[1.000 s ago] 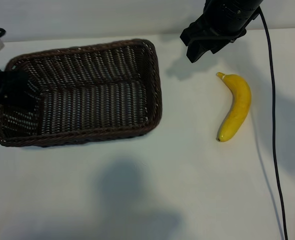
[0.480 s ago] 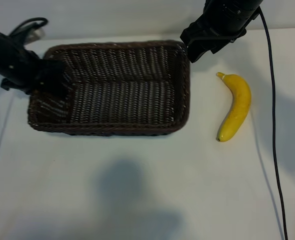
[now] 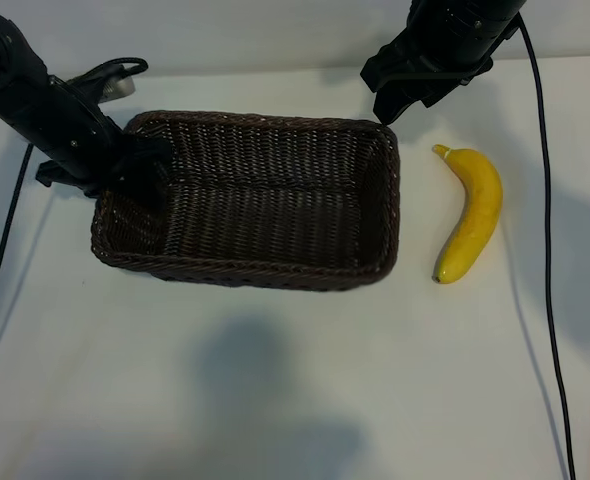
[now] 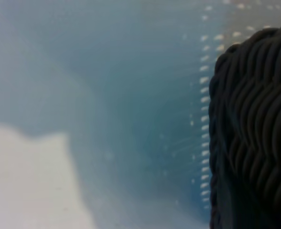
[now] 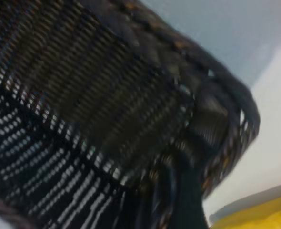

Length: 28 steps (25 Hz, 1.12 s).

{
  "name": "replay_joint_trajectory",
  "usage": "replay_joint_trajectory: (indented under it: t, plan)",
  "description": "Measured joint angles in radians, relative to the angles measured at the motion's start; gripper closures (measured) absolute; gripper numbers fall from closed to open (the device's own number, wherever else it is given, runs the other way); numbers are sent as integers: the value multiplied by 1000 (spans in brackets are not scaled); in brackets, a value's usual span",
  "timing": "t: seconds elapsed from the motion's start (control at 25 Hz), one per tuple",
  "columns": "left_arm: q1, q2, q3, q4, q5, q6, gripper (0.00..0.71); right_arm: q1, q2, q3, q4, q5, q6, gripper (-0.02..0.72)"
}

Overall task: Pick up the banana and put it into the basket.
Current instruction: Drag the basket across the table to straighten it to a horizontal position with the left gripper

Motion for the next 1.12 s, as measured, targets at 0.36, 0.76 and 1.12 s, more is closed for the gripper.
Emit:
replay_joint_trajectory:
  t: [0.36,0.76,1.12]
  plan:
    - [1,0,0,32,-26,-50,546,0,0,0,-1,0,-1,164]
    - [1,0,0,31,-62,-94,546,0,0,0,-34,0,-2,164]
    - [1,0,0,1,-93,-100,546,0,0,0,-45,2,-1,164]
